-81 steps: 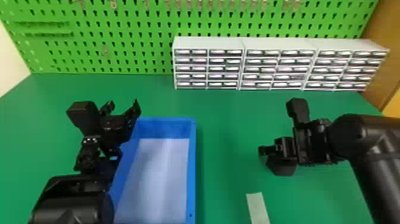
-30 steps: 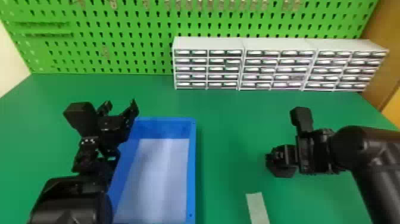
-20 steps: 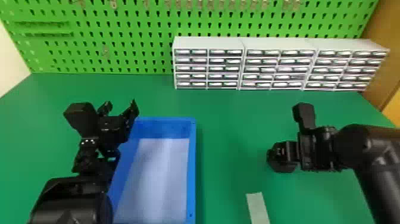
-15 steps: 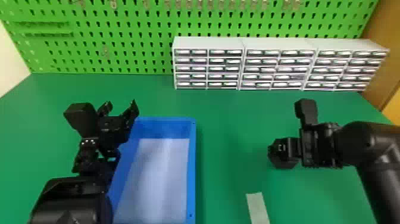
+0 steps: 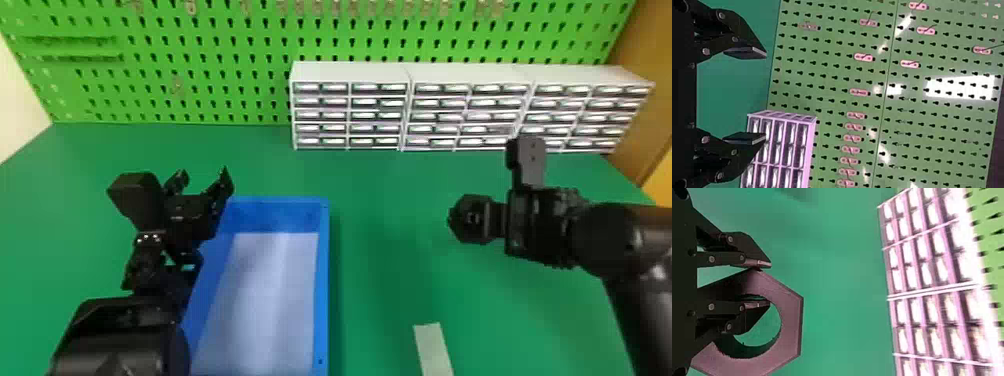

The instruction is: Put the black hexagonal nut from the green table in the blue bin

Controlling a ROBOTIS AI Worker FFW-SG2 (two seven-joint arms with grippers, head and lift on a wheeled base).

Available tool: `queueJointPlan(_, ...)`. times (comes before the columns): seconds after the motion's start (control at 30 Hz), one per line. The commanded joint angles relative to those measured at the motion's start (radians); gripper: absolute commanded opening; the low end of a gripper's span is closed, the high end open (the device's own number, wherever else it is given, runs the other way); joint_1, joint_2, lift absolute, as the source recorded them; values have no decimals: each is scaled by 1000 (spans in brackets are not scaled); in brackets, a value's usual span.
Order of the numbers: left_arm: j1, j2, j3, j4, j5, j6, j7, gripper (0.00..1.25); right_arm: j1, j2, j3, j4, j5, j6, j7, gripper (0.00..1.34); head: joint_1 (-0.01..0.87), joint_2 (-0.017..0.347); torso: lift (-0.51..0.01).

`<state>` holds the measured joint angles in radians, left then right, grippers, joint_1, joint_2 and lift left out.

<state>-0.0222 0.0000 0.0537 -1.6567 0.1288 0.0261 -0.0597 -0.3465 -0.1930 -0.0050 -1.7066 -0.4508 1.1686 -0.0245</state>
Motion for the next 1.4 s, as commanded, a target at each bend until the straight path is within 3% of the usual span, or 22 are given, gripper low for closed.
queueJointPlan(0.0, -1, -3, 0, 0, 0, 0, 0, 739, 20, -3, 17, -38, 1, -96, 0, 215, 686, 51, -97)
queueJointPlan(0.27, -4, -3, -3, 0, 2, 0, 0, 739, 53, -20, 59, -65, -2, -296, 11, 215, 686, 51, -97)
queueJointPlan(0.43, -4, -3, -3, 0, 2, 0, 0, 739, 75, -26, 83, -97, 64, -408, 32, 215, 686, 51, -97)
queueJointPlan(0.83, -4, -3, -3, 0, 3, 0, 3, 739, 113, 20, 86, -102, 212, -630, 140, 215, 686, 51, -97)
queueJointPlan(1.37, -4, -3, -8, 2, 2, 0, 12, 739, 80, 38, 160, -90, 239, -673, 290, 210, 686, 51, -97)
